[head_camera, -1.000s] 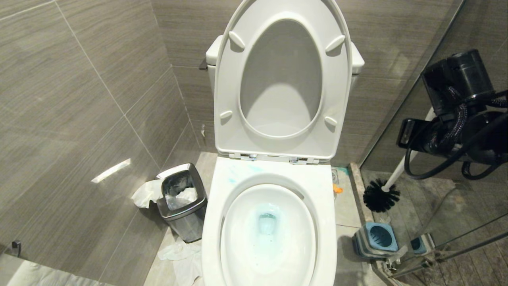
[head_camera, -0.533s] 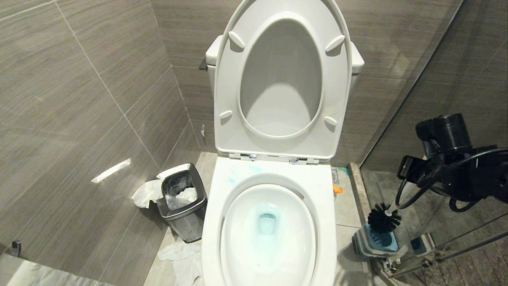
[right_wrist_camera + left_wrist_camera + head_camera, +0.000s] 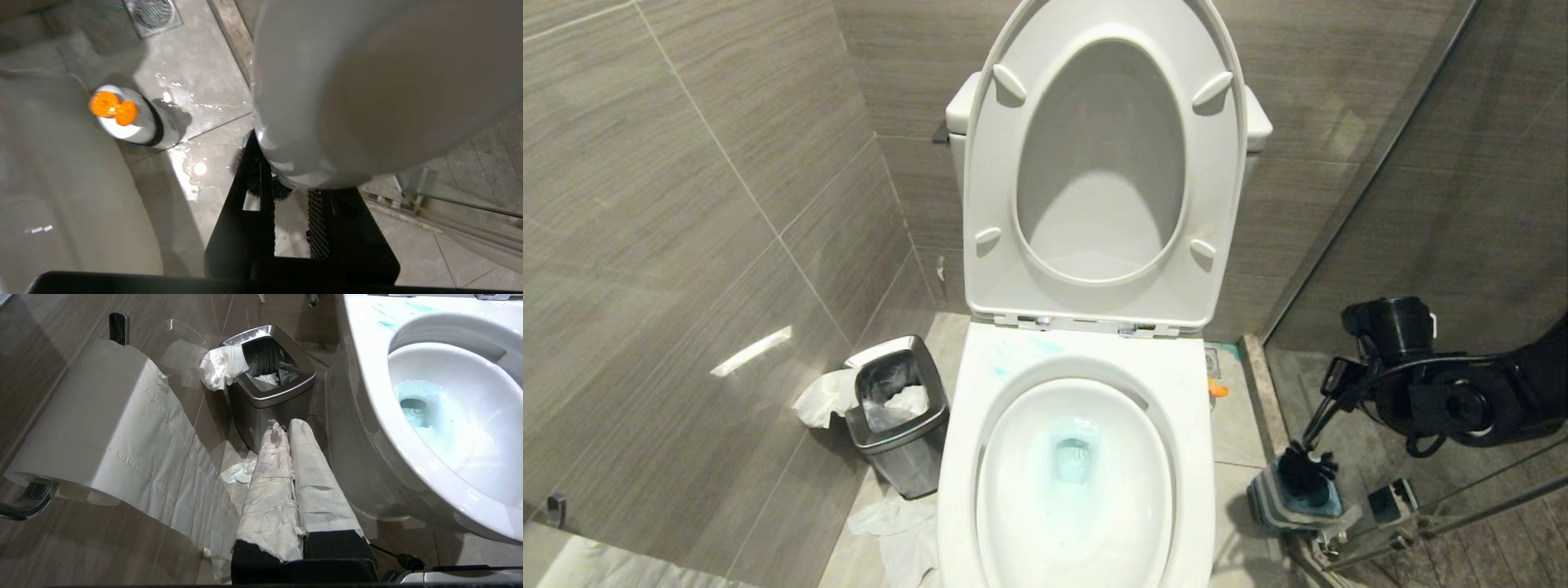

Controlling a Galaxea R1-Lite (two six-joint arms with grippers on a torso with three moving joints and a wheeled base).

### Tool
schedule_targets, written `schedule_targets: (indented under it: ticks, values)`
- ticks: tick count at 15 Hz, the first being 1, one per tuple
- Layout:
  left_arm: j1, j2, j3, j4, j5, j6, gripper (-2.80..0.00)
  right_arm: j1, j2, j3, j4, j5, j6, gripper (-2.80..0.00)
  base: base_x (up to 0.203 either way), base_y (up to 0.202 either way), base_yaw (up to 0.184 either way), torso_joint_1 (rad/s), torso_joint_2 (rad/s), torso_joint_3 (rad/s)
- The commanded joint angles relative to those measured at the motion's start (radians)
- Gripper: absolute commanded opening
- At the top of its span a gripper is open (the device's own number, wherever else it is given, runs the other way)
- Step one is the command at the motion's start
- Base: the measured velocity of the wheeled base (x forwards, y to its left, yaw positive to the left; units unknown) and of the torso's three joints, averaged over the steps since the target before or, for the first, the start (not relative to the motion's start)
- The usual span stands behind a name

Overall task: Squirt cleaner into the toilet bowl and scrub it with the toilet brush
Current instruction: Put the toilet brush back

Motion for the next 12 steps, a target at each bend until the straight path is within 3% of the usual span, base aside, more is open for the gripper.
schedule_targets:
  ticks: [1, 6, 12]
  values:
    - [0.000, 0.002, 0.000, 0.000, 0.000, 0.000, -2.80, -0.021, 0.103, -0.006, -0.041, -0.001, 0.003, -2.80, 0.000, 0.000, 0.000, 0.000, 0.00, 0.000]
    - [0.000, 0.002, 0.000, 0.000, 0.000, 0.000, -2.80, -0.104, 0.195, -0.066, -0.095, 0.026, -0.007, -2.80, 0.000, 0.000, 0.000, 0.000, 0.00, 0.000]
    - [0.000, 0.002, 0.000, 0.000, 0.000, 0.000, -2.80, -0.125, 0.259, -0.080, -0.100, 0.033, -0.009, -2.80, 0.000, 0.000, 0.000, 0.000, 0.00, 0.000]
